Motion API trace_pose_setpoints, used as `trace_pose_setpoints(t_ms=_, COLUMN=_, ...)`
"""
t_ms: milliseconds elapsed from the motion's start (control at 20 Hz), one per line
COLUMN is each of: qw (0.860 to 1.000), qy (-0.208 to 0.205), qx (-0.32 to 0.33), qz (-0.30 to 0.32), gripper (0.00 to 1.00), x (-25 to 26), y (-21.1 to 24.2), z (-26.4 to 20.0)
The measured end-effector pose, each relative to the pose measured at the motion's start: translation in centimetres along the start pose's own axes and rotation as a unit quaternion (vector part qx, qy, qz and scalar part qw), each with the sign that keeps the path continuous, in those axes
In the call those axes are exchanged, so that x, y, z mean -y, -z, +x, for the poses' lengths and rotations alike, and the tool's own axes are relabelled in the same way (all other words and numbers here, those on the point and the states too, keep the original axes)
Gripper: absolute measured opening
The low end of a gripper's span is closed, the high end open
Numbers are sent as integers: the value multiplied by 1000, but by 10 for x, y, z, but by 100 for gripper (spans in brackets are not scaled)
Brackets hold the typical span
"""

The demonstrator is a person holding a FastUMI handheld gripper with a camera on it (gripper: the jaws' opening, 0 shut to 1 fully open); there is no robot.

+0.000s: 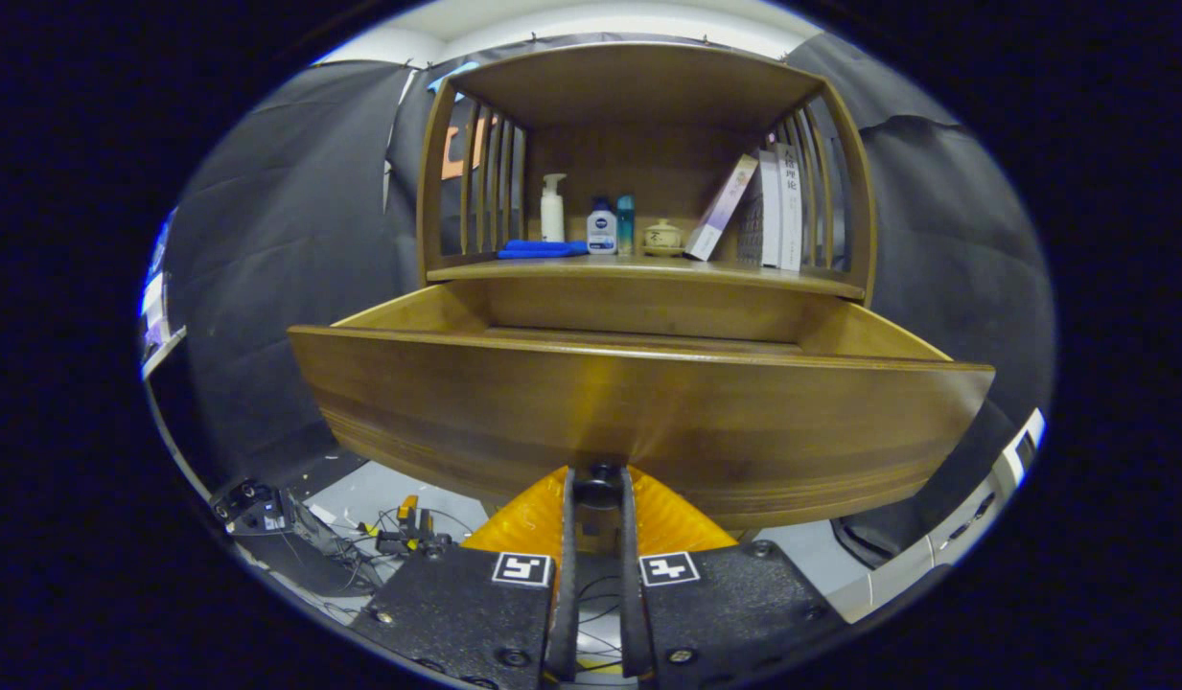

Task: Pull open the drawer, take out the items inside it, and place them on the countertop above the cabinet.

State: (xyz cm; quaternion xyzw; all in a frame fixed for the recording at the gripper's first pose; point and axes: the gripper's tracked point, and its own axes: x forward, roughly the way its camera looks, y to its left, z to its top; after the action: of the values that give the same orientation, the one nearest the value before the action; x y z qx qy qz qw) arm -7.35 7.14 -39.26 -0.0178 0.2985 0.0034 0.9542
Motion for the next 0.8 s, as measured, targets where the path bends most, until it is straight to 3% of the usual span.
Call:
trace_pose_setpoints(t_ms=150, qw=1000, qy=-6, qx=-16, qz=-22, gripper=21, x=2, y=1, z=2)
trace_pose_setpoints(t_ms=250, qw=999, qy=-16, qx=-31, qz=-17, gripper=27, x=5, y=0, z=-3)
trace_pose_setpoints(t_ms=600, qw=996, qy=-87, qx=-20, qz=-9, gripper=60, x=-17, y=-62, z=-34)
trace_pose_setpoints(t_ms=800, qw=995, qy=-98, qx=-12, qz=-3, gripper=74, x=-16, y=-106, z=-29)
